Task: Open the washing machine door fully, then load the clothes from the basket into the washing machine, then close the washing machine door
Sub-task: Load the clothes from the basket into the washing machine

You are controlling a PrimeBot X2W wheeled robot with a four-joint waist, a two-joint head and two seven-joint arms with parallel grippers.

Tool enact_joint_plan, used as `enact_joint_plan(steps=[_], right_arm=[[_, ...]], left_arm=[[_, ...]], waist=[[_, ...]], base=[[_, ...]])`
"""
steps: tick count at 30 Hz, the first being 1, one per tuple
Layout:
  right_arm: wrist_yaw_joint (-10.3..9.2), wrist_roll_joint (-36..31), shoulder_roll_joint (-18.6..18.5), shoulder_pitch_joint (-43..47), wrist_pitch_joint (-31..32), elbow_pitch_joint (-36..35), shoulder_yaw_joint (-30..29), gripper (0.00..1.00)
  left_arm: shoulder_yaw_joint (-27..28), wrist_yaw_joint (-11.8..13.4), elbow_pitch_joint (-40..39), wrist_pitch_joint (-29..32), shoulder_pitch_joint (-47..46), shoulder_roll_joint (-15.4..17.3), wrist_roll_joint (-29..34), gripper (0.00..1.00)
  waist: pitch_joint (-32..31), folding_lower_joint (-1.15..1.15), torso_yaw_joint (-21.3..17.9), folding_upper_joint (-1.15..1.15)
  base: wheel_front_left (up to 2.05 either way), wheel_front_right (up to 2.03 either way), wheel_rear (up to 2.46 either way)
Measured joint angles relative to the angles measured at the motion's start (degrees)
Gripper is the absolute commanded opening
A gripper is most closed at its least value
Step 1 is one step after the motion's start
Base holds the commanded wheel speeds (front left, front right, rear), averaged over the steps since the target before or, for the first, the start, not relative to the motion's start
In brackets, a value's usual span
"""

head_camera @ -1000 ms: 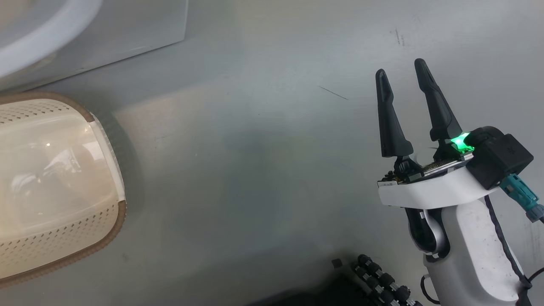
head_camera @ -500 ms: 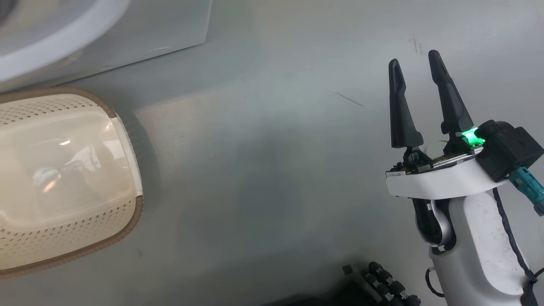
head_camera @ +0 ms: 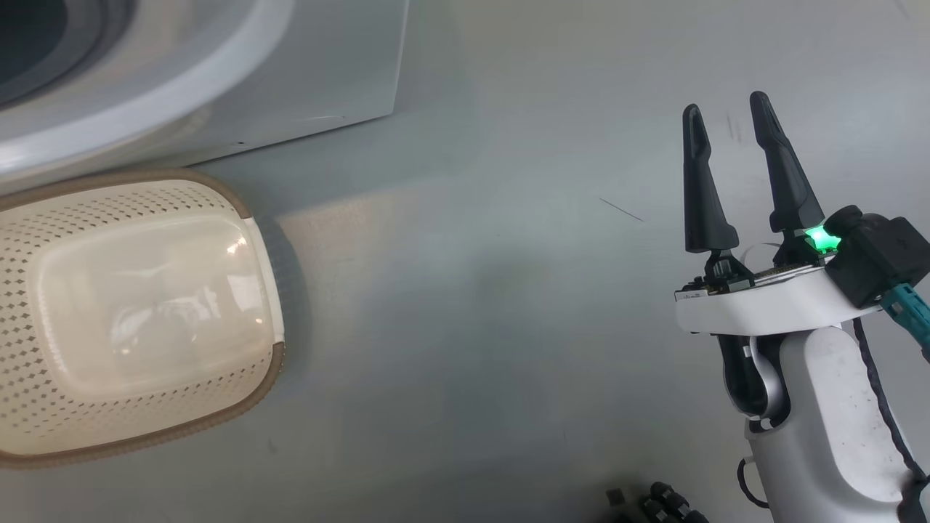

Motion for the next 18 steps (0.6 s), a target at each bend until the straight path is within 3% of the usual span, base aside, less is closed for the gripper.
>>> enact_joint_plan(steps=[6,18], right_arm=[[0.00,-0.7,0.0,1.4,0.0,0.9,-1.1,1.00],[0.02,-2.1,0.0,5.6,0.0,3.1,-3.5,1.00]], left_arm=[[0.5,0.6,-2.0,-4.5,7.2,-3.2,-0.5,1.00],[-0.6,2.1,-7.3,-5.8,23.9,-10.8,-1.0,1.00]], waist=[[-3.0,0.00,1.2,0.00],[-10.2,-0.01,3.9,0.00]], base=[[0.00,0.00,0.00],[0.00,0.00,0.00]])
